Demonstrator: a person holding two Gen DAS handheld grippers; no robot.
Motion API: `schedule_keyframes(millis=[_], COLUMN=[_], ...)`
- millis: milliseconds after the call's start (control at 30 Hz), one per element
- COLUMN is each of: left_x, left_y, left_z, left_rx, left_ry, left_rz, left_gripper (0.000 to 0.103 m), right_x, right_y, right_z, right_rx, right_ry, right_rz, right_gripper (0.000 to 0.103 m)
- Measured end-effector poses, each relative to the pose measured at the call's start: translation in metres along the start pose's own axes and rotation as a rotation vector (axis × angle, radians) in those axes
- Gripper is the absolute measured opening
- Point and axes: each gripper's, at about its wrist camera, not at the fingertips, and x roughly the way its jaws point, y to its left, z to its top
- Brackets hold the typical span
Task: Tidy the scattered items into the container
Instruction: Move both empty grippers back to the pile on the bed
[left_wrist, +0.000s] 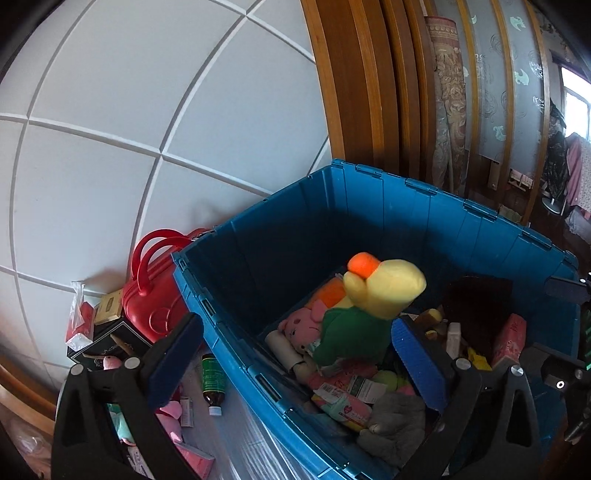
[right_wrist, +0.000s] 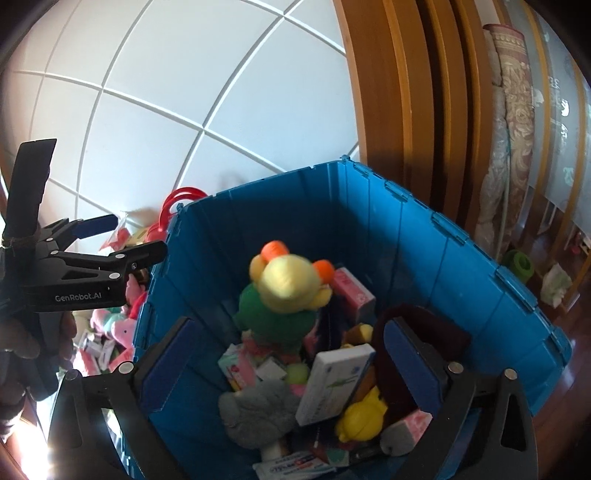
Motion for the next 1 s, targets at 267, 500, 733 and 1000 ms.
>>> schedule_keyframes(millis=[267, 500, 733, 1000], left_x=[-0.007, -0.017, -0.032, -0.051], left_y=[0.007, 0.020, 0.043, 0.086], left_z=[-0.008, -0.018, -0.035, -0.071], left_rx=[-0.012, -0.025, -0.050, -0.107], left_ry=[0.004, 0.006, 0.007, 0.025], left_rz=[0.007, 0.021, 0.045, 0.082], left_gripper=[0.103, 0.103, 0.103, 0.103], right_x=[0.001, -0.001, -0.005, -0.004], right_y=[0.011, 0.026, 0.052, 0.095], right_z=[0.000, -0.001, -0.003, -0.010], right_rx=[-0.010, -0.028, -0.058, -0.104], right_ry=[-0.001, -0.006, -0.009, 0.001], right_rz=[0.011, 0.020, 0.039, 0.067], right_gripper=[0.103, 0.103, 0.103, 0.103])
